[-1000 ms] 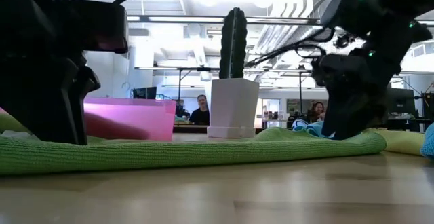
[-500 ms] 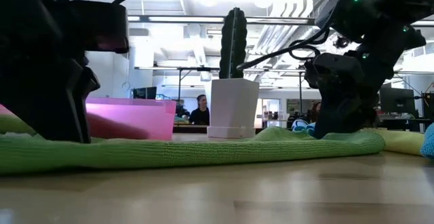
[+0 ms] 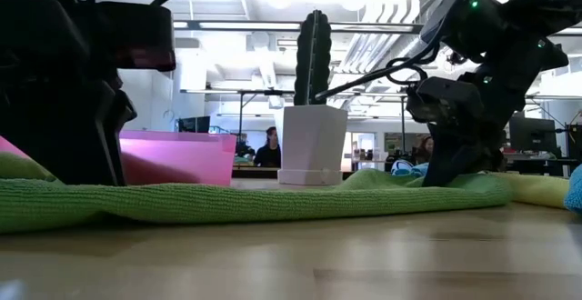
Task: Fold microfiber towels
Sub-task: Fold the green microfiber cloth
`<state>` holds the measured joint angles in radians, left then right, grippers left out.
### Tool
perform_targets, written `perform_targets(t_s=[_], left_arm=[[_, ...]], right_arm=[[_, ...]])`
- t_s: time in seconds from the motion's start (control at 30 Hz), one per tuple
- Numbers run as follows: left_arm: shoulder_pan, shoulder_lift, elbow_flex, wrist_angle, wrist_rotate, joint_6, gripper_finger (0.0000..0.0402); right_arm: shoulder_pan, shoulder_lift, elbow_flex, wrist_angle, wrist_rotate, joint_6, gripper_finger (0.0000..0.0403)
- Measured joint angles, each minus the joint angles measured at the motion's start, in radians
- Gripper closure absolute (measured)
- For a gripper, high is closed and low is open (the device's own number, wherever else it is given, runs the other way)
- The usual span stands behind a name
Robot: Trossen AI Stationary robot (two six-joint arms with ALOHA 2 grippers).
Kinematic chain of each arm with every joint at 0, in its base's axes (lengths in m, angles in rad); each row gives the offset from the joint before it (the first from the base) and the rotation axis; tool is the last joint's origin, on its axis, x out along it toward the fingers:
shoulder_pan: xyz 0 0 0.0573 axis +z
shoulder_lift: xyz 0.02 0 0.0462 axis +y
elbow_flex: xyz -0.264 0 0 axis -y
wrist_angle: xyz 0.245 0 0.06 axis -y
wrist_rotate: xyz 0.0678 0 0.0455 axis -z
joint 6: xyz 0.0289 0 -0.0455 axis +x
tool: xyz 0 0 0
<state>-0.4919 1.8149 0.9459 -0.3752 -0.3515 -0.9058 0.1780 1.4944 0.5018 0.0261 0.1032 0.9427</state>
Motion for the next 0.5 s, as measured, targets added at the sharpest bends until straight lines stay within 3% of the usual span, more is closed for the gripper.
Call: perform_targets(t_s=[0.27,0.5], left_arm=[[0.001,-0.014,-0.001,-0.051,-0.007,0.008,0.0298],[0.001,-0.071,-0.002,-0.119,-0.095,0.005,0.0298]], right_arm=[[0.0,-0.027,0.002,-0.052,-0.029,0.026,0.04],[0.001,-0.065,0.033,-0.192,-0.026,0.021,0.0402]])
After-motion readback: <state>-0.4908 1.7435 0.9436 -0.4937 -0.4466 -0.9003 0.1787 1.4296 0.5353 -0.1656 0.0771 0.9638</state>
